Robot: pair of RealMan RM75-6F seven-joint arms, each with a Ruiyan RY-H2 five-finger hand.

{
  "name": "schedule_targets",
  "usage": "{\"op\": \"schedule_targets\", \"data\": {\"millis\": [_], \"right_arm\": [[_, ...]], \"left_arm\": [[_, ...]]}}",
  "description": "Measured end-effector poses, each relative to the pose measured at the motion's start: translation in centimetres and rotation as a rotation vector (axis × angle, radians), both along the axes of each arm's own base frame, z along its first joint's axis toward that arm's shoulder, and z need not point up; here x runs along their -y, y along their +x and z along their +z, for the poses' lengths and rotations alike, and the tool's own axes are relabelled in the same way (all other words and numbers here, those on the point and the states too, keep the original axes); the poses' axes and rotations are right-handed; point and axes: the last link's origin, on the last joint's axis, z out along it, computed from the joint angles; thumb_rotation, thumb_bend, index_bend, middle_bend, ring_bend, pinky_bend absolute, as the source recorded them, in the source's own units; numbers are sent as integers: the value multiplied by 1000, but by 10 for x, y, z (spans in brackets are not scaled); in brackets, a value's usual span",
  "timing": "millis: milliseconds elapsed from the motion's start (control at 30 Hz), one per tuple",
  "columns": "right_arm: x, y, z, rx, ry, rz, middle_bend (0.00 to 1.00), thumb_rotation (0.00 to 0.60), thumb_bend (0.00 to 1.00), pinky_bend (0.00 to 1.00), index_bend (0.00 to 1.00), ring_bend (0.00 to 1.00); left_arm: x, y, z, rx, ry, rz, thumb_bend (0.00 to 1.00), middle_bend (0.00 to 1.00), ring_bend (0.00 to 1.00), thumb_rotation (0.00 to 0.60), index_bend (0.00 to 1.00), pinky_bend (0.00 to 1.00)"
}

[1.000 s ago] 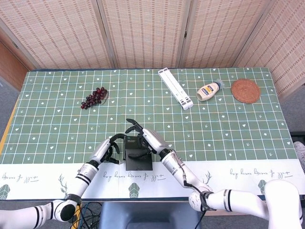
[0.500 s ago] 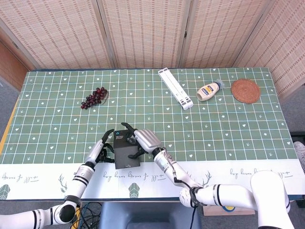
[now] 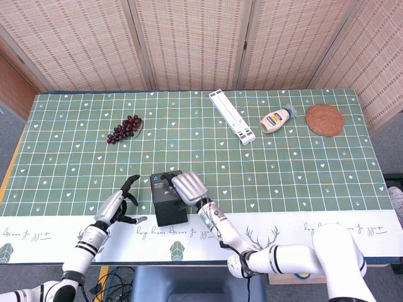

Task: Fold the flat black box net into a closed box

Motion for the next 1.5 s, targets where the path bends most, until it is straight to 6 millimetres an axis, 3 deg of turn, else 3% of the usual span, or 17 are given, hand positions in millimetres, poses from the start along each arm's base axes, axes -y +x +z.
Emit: {"op": "schedule_targets", "data": {"millis": [367, 633, 833, 1000, 1067, 1167, 1300, 1500], "right_arm": [[-2, -7, -16, -138, -150, 150, 428, 600, 254, 1000, 444, 742], [-8, -15, -29, -182, -213, 206, 444, 600, 261, 1000, 458, 743], [-10, -19, -19, -126, -215, 175, 413, 600, 261, 1000, 435, 723], [-13, -37, 13, -54, -226, 119, 388, 600, 261, 983, 381, 613], [-14, -49, 29, -33, -236, 95, 382, 600, 261, 934, 379, 583], [-20, -77, 61, -9, -263, 47, 375, 600, 262, 845, 378, 545], [-33, -128, 108, -6, -323, -31, 375, 600, 263, 737, 378, 499], [-65, -198, 169, -24, -417, -132, 374, 600, 266, 665, 378, 462]], "left_arm": [[8, -5, 20, 33, 13, -11, 143, 0, 436, 600, 0, 754], [10, -9, 28, 47, 12, -14, 143, 0, 432, 600, 0, 750], [8, -10, 33, 19, 35, -39, 143, 0, 374, 600, 0, 700], [6, -16, 43, -64, 78, -84, 143, 0, 204, 600, 2, 561], [6, -19, 48, -99, 110, -100, 143, 0, 191, 600, 19, 517], [5, -25, 57, -150, 178, -118, 143, 0, 187, 600, 59, 506], [8, -35, 69, -263, 284, -144, 143, 0, 183, 600, 70, 500], [20, -51, 87, -449, 415, -144, 143, 0, 179, 600, 73, 490]]}}
